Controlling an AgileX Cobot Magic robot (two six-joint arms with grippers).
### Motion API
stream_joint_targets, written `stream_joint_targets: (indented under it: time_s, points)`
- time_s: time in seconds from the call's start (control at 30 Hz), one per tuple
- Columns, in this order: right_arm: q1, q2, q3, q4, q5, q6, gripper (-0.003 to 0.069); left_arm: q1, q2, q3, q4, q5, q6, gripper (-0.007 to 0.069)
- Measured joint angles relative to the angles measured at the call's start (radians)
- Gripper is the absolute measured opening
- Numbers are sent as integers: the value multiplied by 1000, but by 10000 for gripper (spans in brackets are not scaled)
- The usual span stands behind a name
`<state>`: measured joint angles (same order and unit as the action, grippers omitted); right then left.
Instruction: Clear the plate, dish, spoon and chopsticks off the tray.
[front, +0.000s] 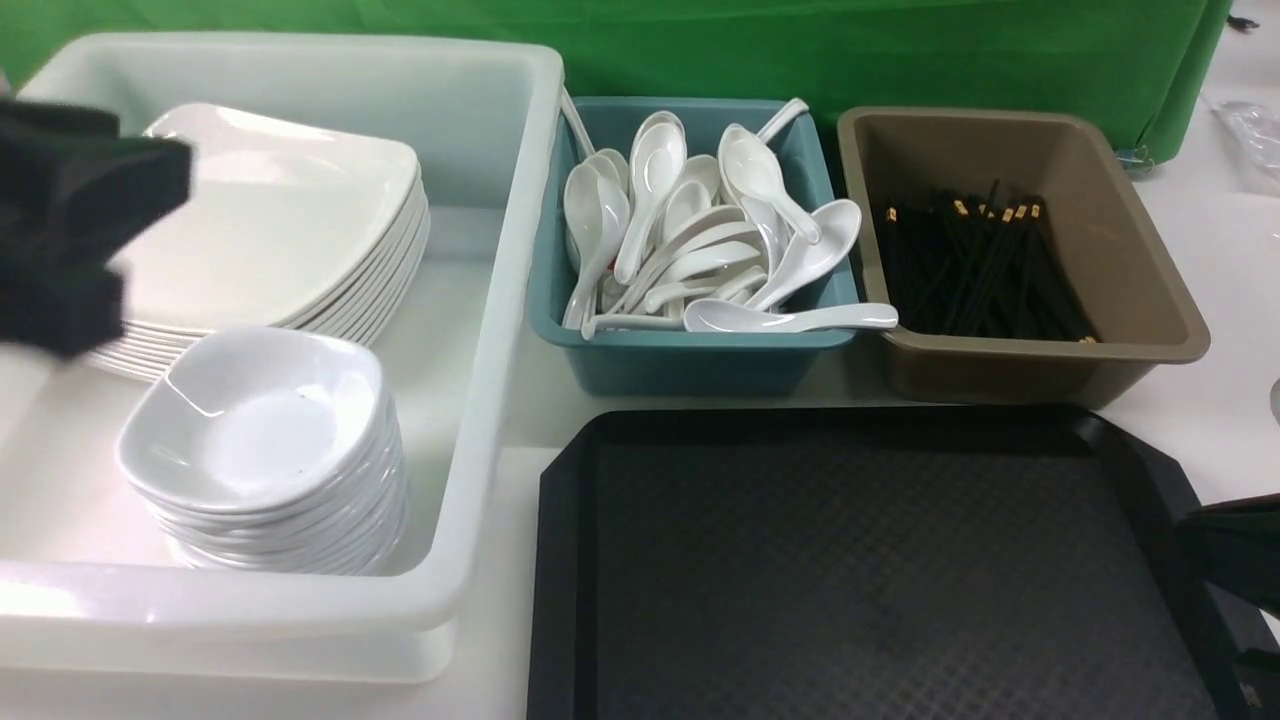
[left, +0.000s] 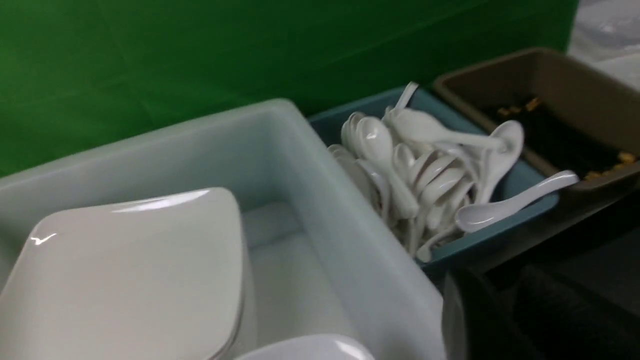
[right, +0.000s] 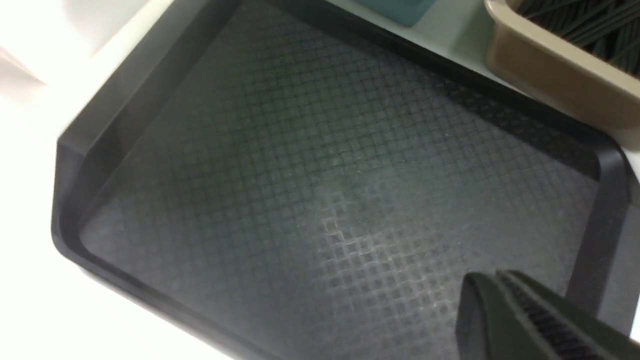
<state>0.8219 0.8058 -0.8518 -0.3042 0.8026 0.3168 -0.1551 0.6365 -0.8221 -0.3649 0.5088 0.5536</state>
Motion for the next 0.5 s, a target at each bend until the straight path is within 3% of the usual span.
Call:
stream_joint_targets:
  time_s: [0.07, 0.2, 0.5]
  points:
    - [0, 0, 0, 0, -5, 16, 52, 0, -105, 93, -72, -44, 57, 29]
    - [0, 0, 0, 0, -18, 41, 61, 0, -302, 296, -143, -144, 161, 9]
    - [0, 0, 0, 0, -22, 44, 71, 0, -493, 548, -146, -204, 178, 11]
